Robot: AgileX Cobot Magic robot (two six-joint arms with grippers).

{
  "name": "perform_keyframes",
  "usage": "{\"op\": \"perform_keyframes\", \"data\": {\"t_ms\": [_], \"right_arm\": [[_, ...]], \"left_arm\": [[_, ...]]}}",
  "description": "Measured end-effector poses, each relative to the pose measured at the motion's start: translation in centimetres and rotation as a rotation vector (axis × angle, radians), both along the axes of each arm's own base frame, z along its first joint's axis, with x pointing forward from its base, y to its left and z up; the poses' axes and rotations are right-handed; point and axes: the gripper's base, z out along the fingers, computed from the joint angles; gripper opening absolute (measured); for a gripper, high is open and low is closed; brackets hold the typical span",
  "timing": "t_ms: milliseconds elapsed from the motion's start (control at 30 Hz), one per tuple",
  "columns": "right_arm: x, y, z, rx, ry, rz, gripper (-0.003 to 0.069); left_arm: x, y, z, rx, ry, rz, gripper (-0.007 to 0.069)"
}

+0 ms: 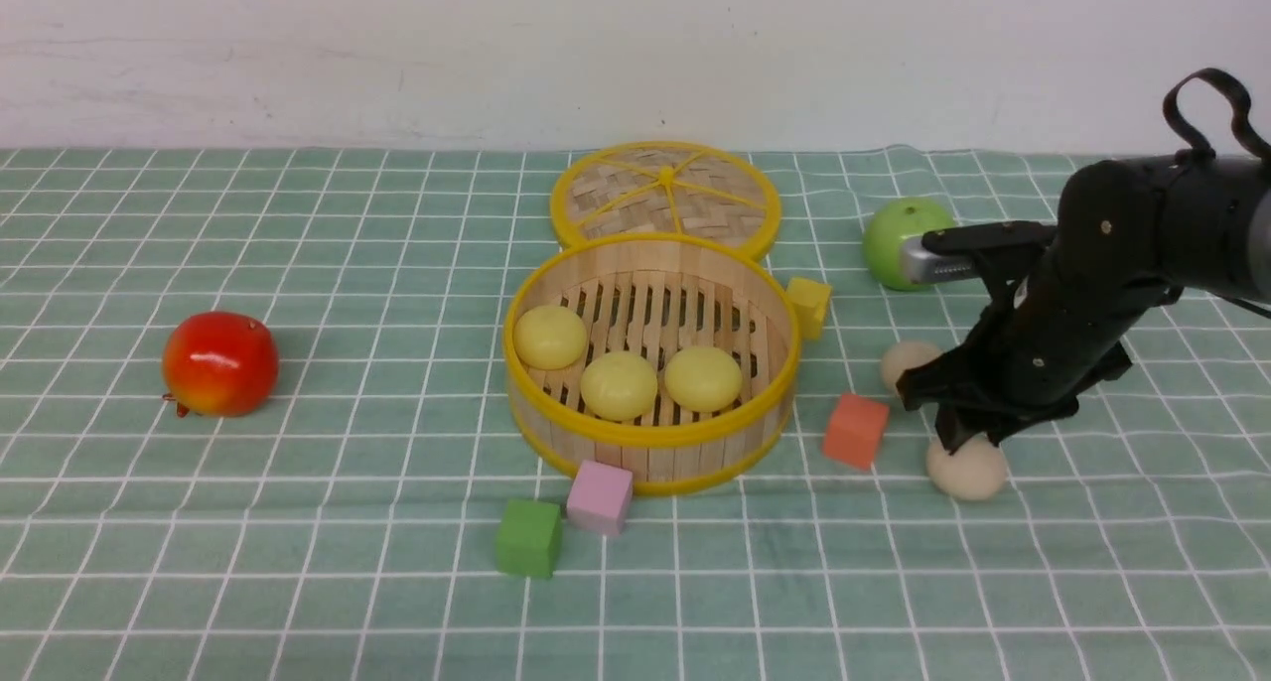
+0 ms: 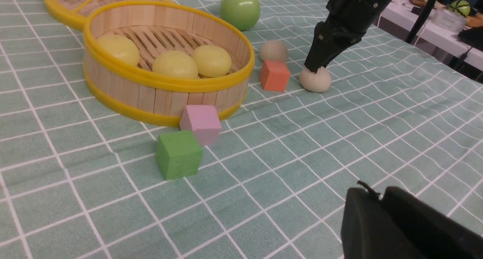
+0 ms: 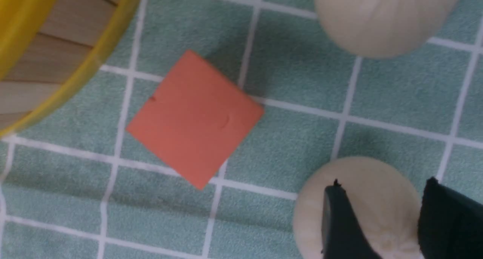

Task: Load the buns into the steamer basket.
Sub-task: Use the right arm to grab a steamed stuffed bun

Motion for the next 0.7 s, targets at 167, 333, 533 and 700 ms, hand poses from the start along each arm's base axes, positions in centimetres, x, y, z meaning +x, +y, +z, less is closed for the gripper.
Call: {"op": "perform_keyframes", "data": {"t_ms": [167, 333, 533, 700], "right_arm": [[0.1, 0.0, -0.3, -0.001, 0.004, 0.0, 0.0297], [0.2, 0.1, -1.2, 0.002, 0.029, 0.002, 0.0269], [0.2, 0.2, -1.3, -0.005, 0.029, 0.034, 0.0127], [0.2, 0.2, -1.2, -0.009, 0.026, 0.048, 0.0012]], "left_arm": [[0.0, 0.0, 0.0, 0.0, 0.0, 0.0, 0.0062], [0.0, 0.0, 0.0, 0.0, 0.0, 0.0, 0.0071], [0.0, 0.0, 0.0, 0.0, 0.0, 0.0, 0.0071], [0.0, 0.0, 0.0, 0.0, 0.0, 0.0, 0.0071]]}}
